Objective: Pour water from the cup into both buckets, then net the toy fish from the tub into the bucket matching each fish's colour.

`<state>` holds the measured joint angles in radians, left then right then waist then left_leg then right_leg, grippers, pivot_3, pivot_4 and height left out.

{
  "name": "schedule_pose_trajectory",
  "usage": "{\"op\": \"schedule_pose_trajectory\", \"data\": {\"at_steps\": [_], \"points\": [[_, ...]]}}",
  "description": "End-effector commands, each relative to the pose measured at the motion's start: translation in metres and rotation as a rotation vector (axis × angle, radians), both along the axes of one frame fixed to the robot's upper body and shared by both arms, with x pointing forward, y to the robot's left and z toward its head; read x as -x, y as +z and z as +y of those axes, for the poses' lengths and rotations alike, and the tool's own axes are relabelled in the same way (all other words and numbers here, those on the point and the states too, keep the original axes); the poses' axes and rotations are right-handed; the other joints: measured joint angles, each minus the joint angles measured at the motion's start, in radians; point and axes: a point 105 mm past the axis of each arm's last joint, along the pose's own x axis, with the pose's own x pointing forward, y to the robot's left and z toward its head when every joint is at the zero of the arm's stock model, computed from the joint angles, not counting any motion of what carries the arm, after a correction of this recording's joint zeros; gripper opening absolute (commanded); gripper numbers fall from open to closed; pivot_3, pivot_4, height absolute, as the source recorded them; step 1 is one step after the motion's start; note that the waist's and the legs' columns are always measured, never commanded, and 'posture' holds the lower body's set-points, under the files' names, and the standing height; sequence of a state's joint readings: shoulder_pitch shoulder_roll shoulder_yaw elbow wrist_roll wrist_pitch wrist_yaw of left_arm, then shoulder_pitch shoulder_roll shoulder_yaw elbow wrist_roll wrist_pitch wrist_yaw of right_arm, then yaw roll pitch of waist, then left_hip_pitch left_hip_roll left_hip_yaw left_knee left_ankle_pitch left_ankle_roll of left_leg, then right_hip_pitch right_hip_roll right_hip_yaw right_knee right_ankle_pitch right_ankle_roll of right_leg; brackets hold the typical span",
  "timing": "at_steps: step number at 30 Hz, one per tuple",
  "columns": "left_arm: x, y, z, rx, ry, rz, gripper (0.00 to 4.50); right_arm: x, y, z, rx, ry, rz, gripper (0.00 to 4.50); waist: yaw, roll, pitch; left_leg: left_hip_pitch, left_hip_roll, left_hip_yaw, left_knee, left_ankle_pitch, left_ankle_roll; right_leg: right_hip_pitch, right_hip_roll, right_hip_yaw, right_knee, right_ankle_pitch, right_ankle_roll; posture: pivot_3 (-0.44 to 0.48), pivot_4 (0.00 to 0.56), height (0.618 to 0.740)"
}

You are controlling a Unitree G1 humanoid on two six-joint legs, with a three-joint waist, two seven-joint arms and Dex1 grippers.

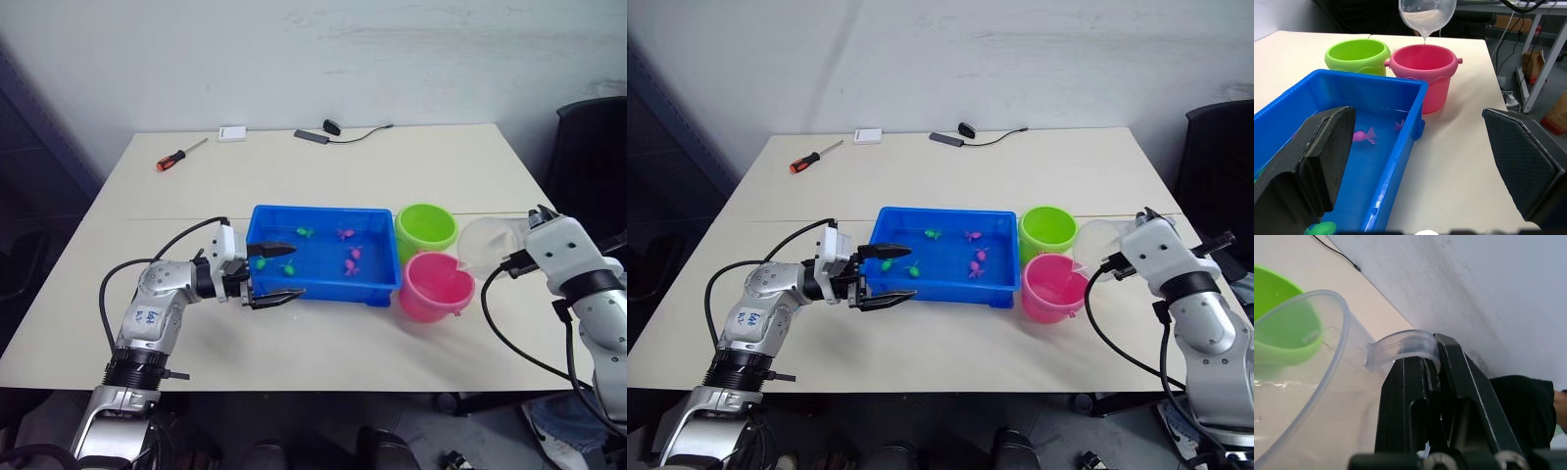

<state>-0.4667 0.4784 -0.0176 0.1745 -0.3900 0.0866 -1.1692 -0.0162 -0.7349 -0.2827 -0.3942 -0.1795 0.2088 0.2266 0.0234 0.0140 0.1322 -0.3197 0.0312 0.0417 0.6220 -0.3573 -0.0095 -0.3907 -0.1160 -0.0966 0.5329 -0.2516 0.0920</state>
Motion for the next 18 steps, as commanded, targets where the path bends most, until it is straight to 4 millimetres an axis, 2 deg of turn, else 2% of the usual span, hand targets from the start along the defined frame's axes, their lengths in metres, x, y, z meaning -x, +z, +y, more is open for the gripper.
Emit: {"op": "schedule_pose_trajectory", "data": {"at_steps": [1,18], "points": [[-0.0003,0.0048,0.0018,-0.002,-0.001,-0.029,4.50,0.0036,0.0168,0.0053,0.084,0.019,-0.083,0.07,0.000,0.000,0.000,0.000,0.000,0.000,0.000,0.000,0.000,0.000,0.000,0.000,0.000,0.000,0.000,0.000,0.150,0.740],[0.0013,0.0056,0.0006,0.000,-0.002,-0.035,4.50,0.0054,0.0147,0.0147,0.246,0.053,-0.123,0.07,-0.001,0.000,0.000,0.000,0.000,0.000,0.001,0.000,0.000,0.000,0.000,0.000,0.001,0.000,0.000,0.000,0.150,0.740]]}}
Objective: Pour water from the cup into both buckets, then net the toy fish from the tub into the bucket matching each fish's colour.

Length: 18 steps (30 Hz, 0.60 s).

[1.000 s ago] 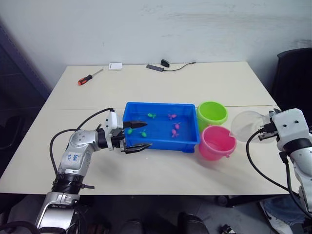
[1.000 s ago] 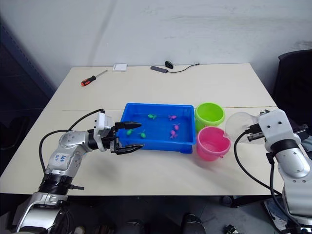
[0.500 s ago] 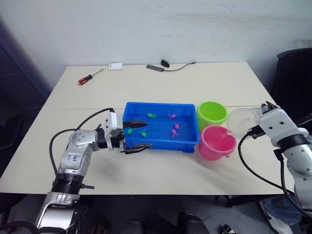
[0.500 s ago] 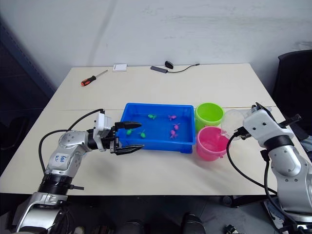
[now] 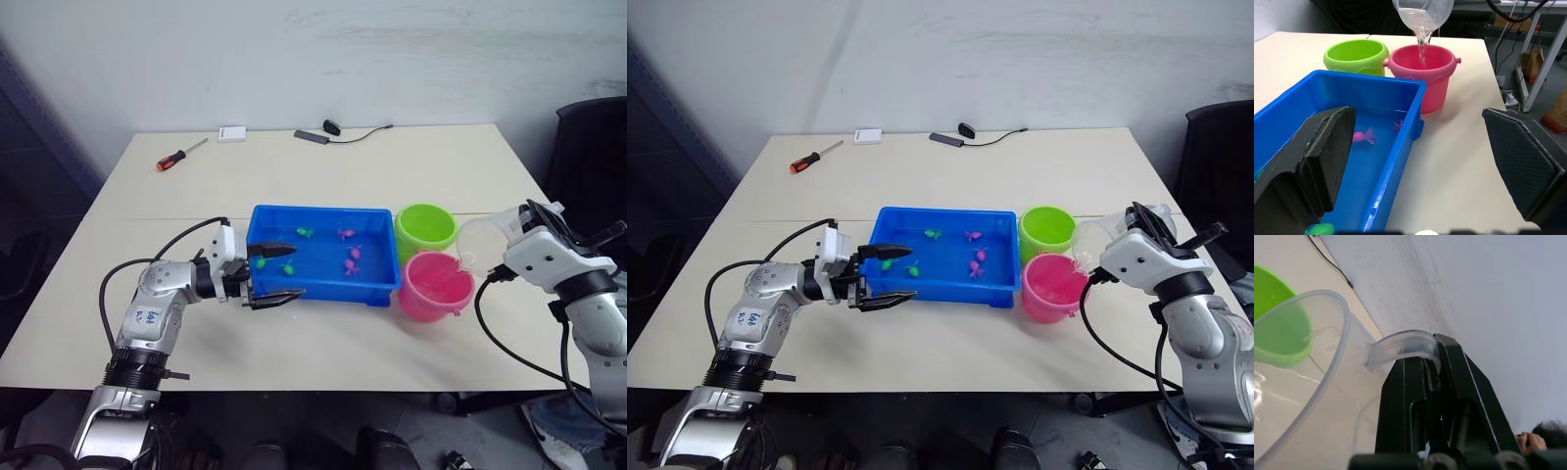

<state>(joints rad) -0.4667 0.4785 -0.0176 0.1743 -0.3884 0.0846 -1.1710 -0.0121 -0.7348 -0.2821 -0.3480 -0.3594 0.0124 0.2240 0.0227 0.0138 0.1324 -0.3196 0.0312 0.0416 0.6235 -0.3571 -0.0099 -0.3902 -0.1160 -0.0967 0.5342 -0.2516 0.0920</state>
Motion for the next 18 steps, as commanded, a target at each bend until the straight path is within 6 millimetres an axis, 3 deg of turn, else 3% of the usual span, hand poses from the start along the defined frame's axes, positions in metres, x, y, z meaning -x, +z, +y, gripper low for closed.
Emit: {"op": "schedule_pose_trajectory", "data": {"at_steps": [1,5,18], "points": [[0.001,0.006,0.001,0.002,-0.001,-0.033,4.50,0.004,0.010,0.004,0.027,0.016,-0.047,0.07,0.000,0.000,0.000,0.000,0.000,0.000,0.000,0.000,0.000,0.000,0.000,0.000,0.000,0.000,0.000,0.000,0.150,0.740],[0.002,0.006,0.000,0.003,-0.002,-0.034,4.50,0.002,0.007,0.001,-0.052,0.003,-0.010,0.07,0.000,0.000,0.000,0.000,0.000,0.000,0.001,0.000,0.000,0.000,0.000,0.000,0.000,0.000,0.000,0.000,0.150,0.740],[0.001,0.005,0.003,0.000,0.020,-0.032,4.50,-0.011,0.007,-0.022,-0.531,-0.073,0.045,0.07,0.000,0.000,0.000,0.000,0.001,-0.003,0.004,0.000,0.001,0.000,0.000,0.001,0.004,-0.001,-0.003,0.000,0.150,0.740]]}}
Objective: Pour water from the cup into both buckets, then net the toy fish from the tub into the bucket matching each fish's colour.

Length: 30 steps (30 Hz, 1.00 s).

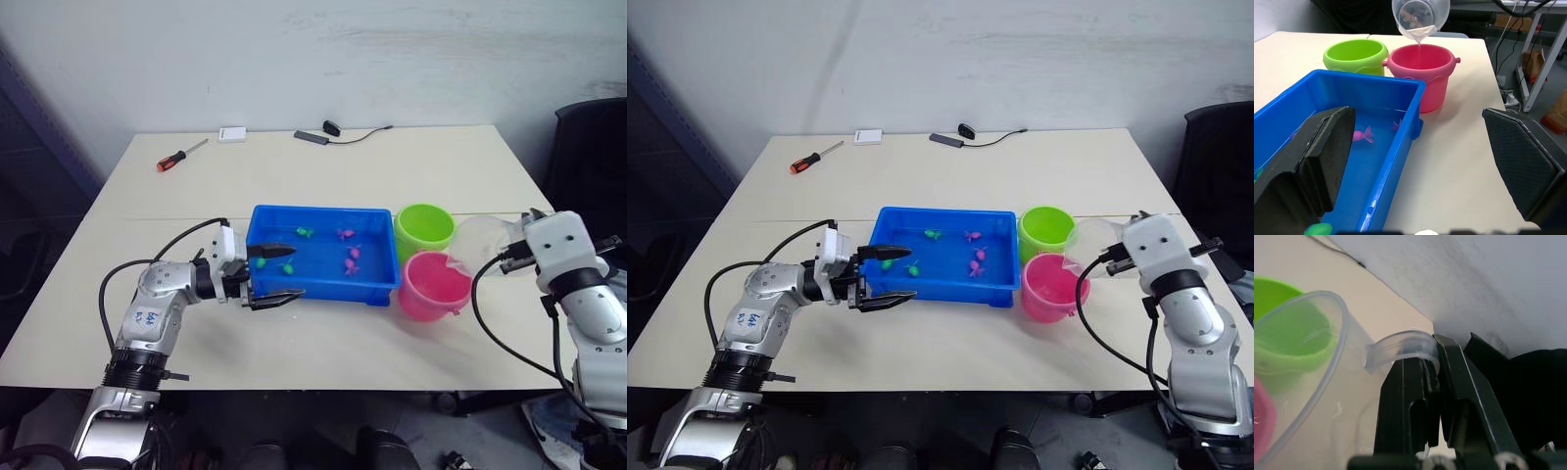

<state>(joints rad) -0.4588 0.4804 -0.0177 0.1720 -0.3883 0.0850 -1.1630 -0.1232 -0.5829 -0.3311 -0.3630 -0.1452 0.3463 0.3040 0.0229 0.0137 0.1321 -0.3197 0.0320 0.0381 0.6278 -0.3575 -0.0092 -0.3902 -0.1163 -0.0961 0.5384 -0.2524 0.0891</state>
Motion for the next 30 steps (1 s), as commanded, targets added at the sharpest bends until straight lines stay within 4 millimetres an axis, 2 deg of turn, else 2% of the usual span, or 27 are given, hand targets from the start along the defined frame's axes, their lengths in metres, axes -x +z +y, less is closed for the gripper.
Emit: {"op": "schedule_pose_trajectory", "data": {"at_steps": [1,8,16,25,30], "points": [[0.000,0.008,0.003,0.009,0.025,-0.035,4.50,0.001,0.022,-0.005,-0.106,-0.026,-0.077,0.07,-0.001,0.000,0.000,0.000,0.000,0.000,0.000,0.000,0.000,0.000,0.000,0.000,0.000,0.000,0.000,0.000,0.150,0.740],[-0.012,0.018,0.019,0.081,0.169,-0.004,4.50,-0.024,0.032,-0.001,-0.217,-0.049,-0.085,0.07,-0.004,0.003,-0.001,0.000,0.000,-0.001,0.000,0.000,0.000,-0.001,0.000,0.001,0.002,0.001,0.000,0.000,0.150,0.740],[-0.013,0.022,0.029,0.090,0.257,0.005,4.50,-0.051,0.041,0.003,-0.193,-0.105,-0.115,0.07,-0.008,0.004,-0.001,0.001,-0.001,0.001,0.000,0.001,0.001,-0.002,0.000,0.000,0.007,0.004,0.003,0.000,0.150,0.740],[-0.008,0.022,0.032,0.088,0.286,-0.007,4.50,-0.073,0.050,0.014,-0.047,-0.135,-0.157,0.07,-0.026,0.004,-0.001,0.000,-0.001,0.000,0.000,0.001,0.001,-0.001,0.000,0.000,0.007,0.004,0.003,0.000,0.150,0.740],[-0.003,0.019,0.033,0.081,0.298,-0.009,4.50,-0.082,0.050,0.024,0.089,-0.129,-0.154,0.07,-0.030,0.004,-0.001,0.001,0.000,0.001,0.000,0.002,0.001,-0.001,0.000,0.000,0.009,0.005,0.005,0.000,0.150,0.740]]}}
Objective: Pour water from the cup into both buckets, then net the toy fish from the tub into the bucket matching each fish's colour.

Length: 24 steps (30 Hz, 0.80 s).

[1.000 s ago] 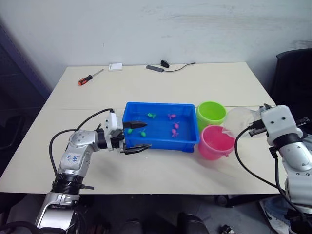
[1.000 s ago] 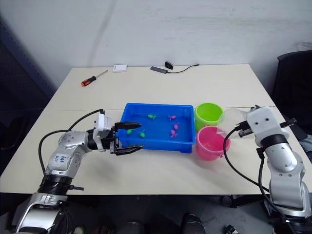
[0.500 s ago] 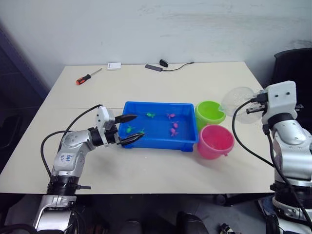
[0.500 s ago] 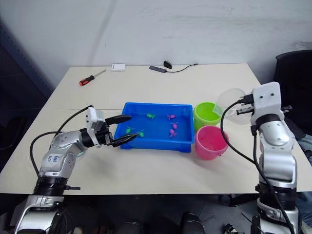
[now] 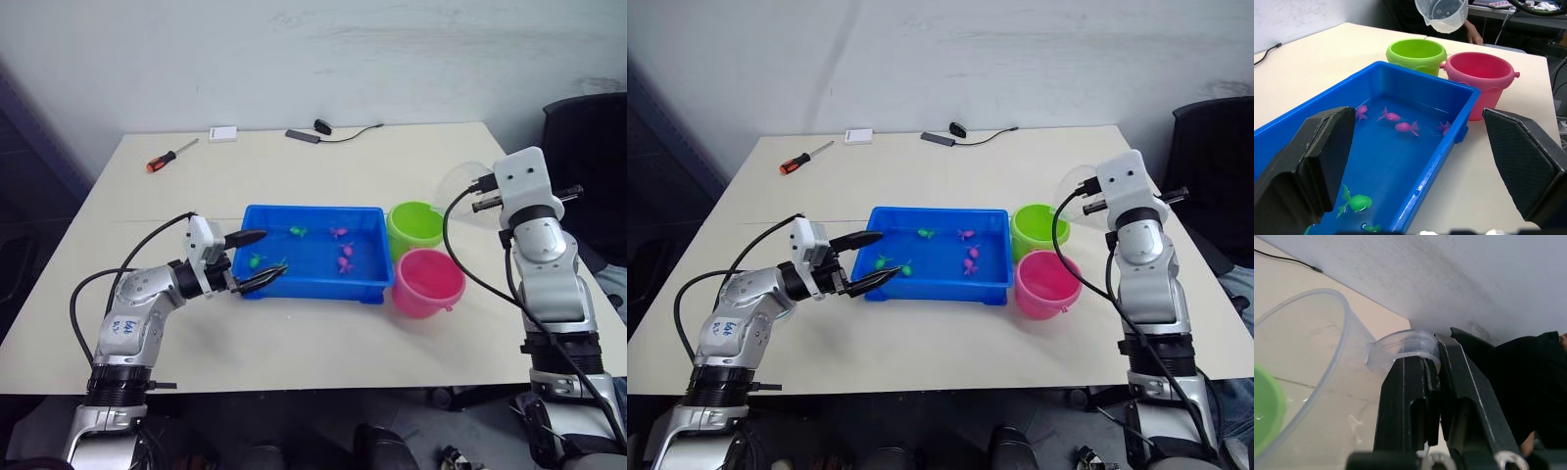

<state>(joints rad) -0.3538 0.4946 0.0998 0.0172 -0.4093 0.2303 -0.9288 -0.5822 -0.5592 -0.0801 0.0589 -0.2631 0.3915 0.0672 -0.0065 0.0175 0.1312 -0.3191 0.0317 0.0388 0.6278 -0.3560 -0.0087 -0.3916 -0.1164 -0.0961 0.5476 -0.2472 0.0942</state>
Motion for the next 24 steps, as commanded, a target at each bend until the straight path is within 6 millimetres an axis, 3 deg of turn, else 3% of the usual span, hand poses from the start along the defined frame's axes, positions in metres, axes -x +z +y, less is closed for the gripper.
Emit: {"op": "schedule_pose_trajectory", "data": {"at_steps": [1,24], "points": [[0.005,0.010,0.003,0.001,0.005,-0.045,4.50,-0.001,0.021,0.007,0.105,-0.002,-0.071,0.07,0.000,0.000,0.000,0.000,0.000,0.000,0.000,0.000,0.000,0.000,0.000,0.000,0.000,0.000,0.000,0.000,0.150,0.740],[0.011,0.006,0.003,-0.011,0.007,-0.043,4.50,-0.004,0.028,0.032,0.400,-0.014,-0.144,0.07,0.002,0.000,0.000,0.001,0.000,-0.001,0.000,0.001,-0.001,0.000,0.000,0.000,0.000,0.000,0.000,0.000,0.150,0.740]]}}
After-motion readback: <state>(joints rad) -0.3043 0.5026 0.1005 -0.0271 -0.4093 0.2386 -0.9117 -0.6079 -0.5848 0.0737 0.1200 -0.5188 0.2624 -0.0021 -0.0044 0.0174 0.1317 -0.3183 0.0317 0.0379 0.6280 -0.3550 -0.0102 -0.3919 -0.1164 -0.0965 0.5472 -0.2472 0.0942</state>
